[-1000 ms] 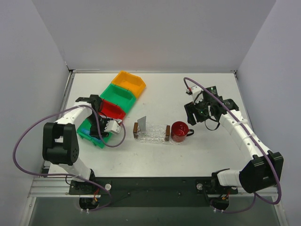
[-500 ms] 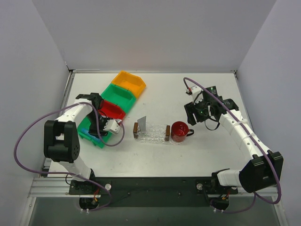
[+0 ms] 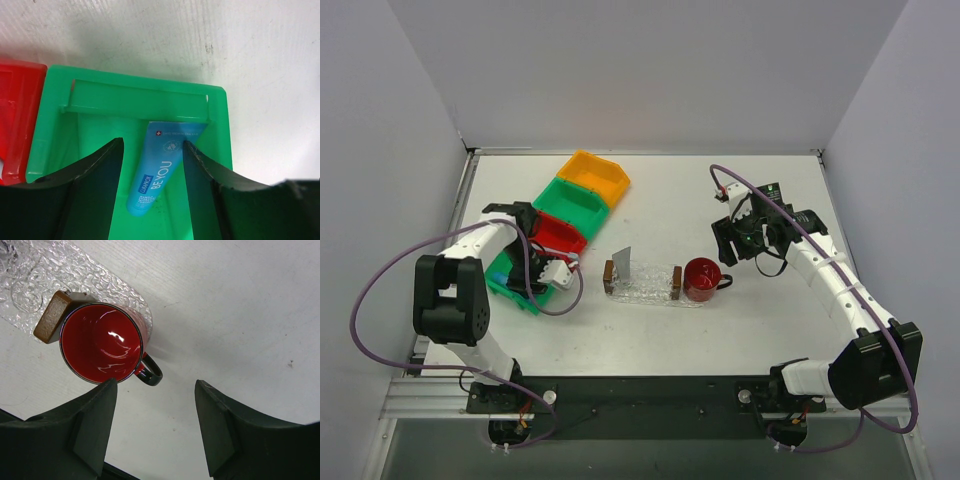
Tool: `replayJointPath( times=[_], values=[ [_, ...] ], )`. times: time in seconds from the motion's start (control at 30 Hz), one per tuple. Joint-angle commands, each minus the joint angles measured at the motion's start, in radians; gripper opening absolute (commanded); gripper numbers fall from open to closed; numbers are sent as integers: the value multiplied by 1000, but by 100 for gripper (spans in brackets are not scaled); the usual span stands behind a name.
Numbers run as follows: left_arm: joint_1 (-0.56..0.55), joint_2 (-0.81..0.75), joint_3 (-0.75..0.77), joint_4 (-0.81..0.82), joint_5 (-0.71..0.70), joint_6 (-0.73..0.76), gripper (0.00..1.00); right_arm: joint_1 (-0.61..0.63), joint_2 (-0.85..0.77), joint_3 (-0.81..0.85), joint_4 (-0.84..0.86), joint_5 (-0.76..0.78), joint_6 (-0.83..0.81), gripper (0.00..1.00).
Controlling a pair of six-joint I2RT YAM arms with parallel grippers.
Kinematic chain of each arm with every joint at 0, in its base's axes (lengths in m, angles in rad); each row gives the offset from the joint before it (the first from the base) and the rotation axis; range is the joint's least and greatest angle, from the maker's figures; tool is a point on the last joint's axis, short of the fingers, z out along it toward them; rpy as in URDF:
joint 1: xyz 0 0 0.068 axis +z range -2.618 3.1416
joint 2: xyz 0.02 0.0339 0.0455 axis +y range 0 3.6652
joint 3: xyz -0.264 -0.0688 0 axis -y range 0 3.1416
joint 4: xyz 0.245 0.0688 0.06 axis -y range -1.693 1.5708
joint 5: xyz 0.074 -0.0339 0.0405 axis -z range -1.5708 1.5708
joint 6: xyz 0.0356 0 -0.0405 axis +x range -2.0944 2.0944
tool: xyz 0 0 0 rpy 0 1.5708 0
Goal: Prepare toiletry sets of a toothbrush and toothpaste on the tray
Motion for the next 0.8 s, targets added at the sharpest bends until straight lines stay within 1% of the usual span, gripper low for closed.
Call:
replayJointPath(
  times=[0.0, 0.33, 0.5, 0.53, 0.63, 0.77],
  values=[
    [0, 9, -6, -10, -4, 37, 60, -7, 11, -7, -10, -1, -11, 58],
    [-9, 21, -33, 29, -4, 31, 59, -7, 17, -7, -11, -1, -12, 58],
    [-11, 21, -39, 36, 5, 26, 50, -7, 18, -7, -10, -1, -13, 58],
    [-12, 21, -38, 38, 4, 23, 46, -7, 18, -7, -10, -2, -14, 58],
    [-14, 21, -26, 27, 2, 16, 40, -7, 23, -7, -11, -1, -12, 58],
    [-18, 21, -1, 6, -4, 3, 35, -7, 21, -7, -10, -1, -13, 58]
  ],
)
